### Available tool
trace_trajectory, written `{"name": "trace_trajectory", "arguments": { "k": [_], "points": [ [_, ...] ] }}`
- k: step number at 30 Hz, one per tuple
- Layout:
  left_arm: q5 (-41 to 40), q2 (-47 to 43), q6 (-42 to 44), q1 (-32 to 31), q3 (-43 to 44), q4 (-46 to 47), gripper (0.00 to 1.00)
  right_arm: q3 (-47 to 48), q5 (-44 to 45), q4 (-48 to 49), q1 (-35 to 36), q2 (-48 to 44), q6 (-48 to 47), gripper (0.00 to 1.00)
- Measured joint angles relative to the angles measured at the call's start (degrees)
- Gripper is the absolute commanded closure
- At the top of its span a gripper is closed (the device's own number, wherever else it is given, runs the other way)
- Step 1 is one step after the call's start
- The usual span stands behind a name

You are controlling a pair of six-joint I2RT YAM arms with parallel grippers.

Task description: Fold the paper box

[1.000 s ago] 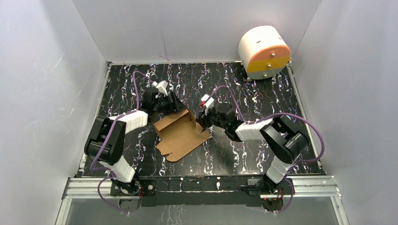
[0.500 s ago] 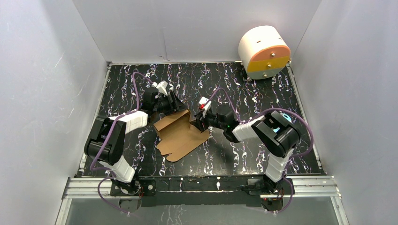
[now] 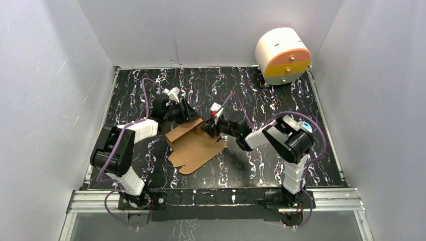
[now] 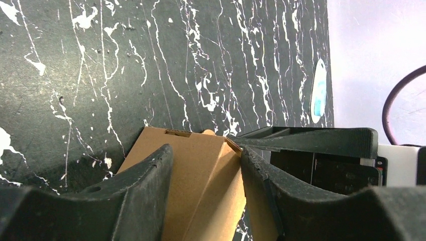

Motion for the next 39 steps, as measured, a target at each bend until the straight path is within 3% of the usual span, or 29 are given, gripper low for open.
{"name": "trace_trajectory", "arguments": {
  "k": [20, 33, 39],
  "points": [
    [2.32, 0.00, -2.56, -0.11, 0.00, 0.24, 0.47, 2.25, 0.55, 1.57, 0.02, 2.16, -2.36, 0.71],
    [2.38, 0.00, -6.16, -0.22, 0.00, 1.18, 0.46, 2.69, 13.07, 1.62, 2.89, 2.36, -3.43, 0.83],
    [1.53, 0.00, -7.34, -0.22, -0.13, 1.81, 0.46, 3.30, 20.70, 2.16, 4.61, 3.37, -1.60, 0.83]
  ]
}}
